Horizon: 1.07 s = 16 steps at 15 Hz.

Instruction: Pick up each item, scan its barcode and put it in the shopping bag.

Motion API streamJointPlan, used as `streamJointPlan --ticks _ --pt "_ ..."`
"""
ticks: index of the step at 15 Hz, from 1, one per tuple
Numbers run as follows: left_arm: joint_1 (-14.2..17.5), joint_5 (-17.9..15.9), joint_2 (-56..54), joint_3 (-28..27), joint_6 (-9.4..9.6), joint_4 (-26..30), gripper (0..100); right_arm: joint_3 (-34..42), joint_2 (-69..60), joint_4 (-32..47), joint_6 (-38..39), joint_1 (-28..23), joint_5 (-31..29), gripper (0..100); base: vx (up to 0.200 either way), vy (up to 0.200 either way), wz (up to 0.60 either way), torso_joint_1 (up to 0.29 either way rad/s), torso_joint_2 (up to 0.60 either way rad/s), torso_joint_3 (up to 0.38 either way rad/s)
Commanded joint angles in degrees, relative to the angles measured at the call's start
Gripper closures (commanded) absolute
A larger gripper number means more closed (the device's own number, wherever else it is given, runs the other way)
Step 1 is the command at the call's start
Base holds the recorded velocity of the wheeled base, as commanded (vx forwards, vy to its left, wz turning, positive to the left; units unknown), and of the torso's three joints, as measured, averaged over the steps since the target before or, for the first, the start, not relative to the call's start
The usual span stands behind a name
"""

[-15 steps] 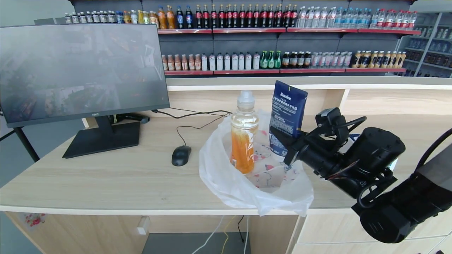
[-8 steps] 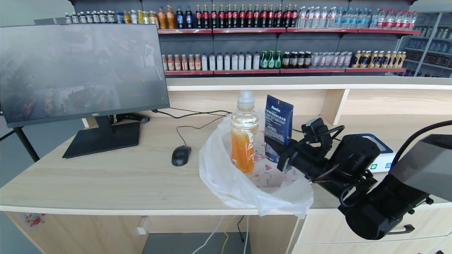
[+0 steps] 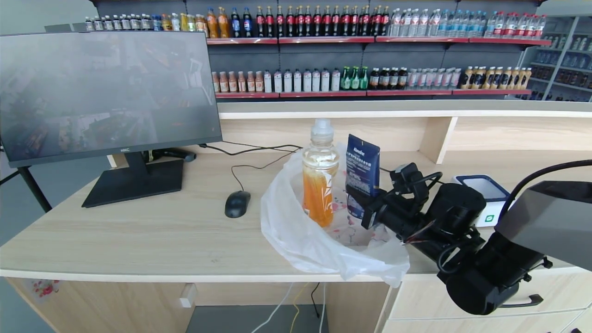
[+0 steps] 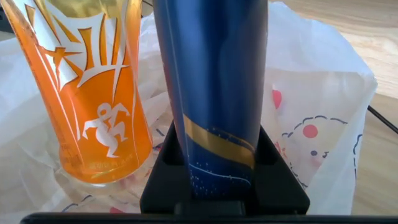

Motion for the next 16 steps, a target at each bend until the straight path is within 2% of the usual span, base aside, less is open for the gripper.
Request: streamJointPlan --ticks 1,13,14,16 --pt "0.00 0.00 -0.02 0.01 -0.02 -0.01 0 0.61 0.71 0.34 -0.02 0.04 0.04 100 0.000 0.000 0.00 0.000 0.00 0.000" --pt "0.00 0.00 -0.02 0.01 -0.02 -0.10 0 3.33 0.27 0.34 -0.02 -0.22 0.13 100 0.000 0.000 0.00 0.000 0.00 0.000" --pt "0.00 0.00 -0.02 0.10 -0.02 -0.10 0 3.33 0.27 0.34 -0.02 -0.22 0.04 0 0.000 0.000 0.00 0.000 0.00 0.000" --pt "0.00 0.00 -0.02 0.10 -0.11 -0.10 0 2.72 0.18 0.34 0.07 -0.22 0.04 0 0.000 0.000 0.00 0.000 0.00 0.000"
